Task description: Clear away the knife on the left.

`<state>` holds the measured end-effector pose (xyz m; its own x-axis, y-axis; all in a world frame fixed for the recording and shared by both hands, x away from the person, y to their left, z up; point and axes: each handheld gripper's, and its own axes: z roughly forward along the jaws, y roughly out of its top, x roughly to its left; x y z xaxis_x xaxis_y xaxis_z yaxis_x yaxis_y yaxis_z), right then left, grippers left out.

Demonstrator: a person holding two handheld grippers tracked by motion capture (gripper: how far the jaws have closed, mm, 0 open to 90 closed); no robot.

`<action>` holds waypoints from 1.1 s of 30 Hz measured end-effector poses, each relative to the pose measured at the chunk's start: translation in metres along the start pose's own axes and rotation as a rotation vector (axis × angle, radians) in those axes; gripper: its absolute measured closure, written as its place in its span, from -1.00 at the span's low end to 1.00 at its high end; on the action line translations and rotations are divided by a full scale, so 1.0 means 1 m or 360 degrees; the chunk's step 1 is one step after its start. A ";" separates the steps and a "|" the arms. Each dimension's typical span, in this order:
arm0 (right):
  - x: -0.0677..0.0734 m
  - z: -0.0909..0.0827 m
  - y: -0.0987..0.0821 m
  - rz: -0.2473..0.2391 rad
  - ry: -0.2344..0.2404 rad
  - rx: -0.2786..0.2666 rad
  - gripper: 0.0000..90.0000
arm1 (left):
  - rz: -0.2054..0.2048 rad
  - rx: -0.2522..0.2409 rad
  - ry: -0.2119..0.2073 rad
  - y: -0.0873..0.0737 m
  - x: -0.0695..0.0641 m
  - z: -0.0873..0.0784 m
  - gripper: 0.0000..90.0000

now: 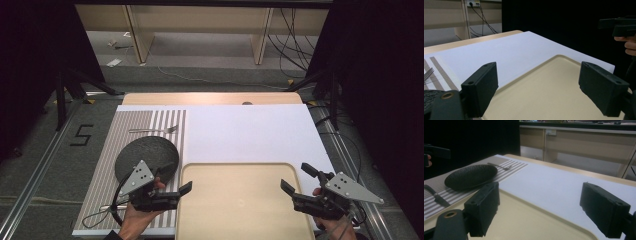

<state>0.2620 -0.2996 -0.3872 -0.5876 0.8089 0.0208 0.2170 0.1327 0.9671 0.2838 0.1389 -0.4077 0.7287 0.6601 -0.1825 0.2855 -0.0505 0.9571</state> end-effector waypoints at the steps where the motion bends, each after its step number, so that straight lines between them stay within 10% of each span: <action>1: 0.000 0.000 0.000 0.0000 0.0000 0.0000 -0.62 | 0.0000 0.0000 0.0000 0.000 0.000 0.000 -0.65; 21: 0.000 0.000 0.000 0.0004 0.0005 0.0005 -0.62 | -0.0002 0.0035 -0.0048 0.002 0.001 -0.001 -0.65; 33: 0.001 0.000 0.000 0.0004 0.0011 0.0013 -0.62 | 0.0081 0.0298 -0.0100 0.010 0.000 -0.002 -0.66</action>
<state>0.2618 -0.2987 -0.3874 -0.5924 0.8052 0.0252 0.2248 0.1353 0.9650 0.2849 0.1401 -0.3980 0.7808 0.6055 -0.1543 0.3538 -0.2249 0.9079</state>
